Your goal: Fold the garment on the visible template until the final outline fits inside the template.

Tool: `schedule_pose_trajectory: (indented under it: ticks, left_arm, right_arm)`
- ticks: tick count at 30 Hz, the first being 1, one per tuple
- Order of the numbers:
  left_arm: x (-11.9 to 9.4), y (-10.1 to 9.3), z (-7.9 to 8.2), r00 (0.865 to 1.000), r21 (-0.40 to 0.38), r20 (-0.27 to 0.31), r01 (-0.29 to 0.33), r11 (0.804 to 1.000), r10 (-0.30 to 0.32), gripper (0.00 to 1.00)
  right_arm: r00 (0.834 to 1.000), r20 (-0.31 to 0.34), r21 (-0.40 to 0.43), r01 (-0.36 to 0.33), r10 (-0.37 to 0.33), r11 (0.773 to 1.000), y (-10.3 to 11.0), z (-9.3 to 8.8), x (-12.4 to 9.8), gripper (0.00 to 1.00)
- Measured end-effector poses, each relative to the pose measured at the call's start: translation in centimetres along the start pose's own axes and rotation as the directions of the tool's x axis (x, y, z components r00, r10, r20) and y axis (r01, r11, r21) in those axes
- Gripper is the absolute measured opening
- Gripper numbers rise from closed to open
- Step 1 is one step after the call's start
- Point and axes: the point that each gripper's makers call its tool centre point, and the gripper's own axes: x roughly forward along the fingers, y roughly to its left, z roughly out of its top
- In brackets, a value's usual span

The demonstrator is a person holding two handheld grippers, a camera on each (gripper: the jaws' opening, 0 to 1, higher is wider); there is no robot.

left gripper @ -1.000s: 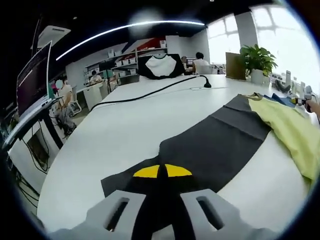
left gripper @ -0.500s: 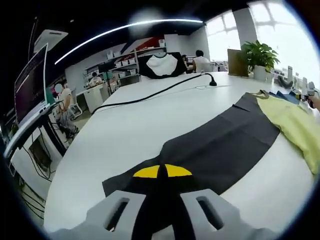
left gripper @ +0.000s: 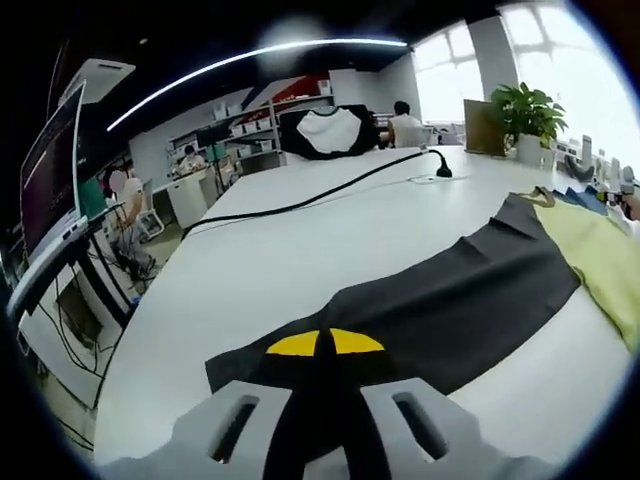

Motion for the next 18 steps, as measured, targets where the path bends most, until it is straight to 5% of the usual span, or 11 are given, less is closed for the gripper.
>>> schedule_pose_trajectory:
  ticks: [18]
  left_arm:
    - [3.3, 2.4, 1.3, 1.000, 0.023, 0.006, -0.029, 0.999, 0.029, 0.01]
  right_arm:
    - [0.999, -0.003, -0.062, 0.033, -0.033, 0.998, 0.9, 1.2, 3.5, 0.00]
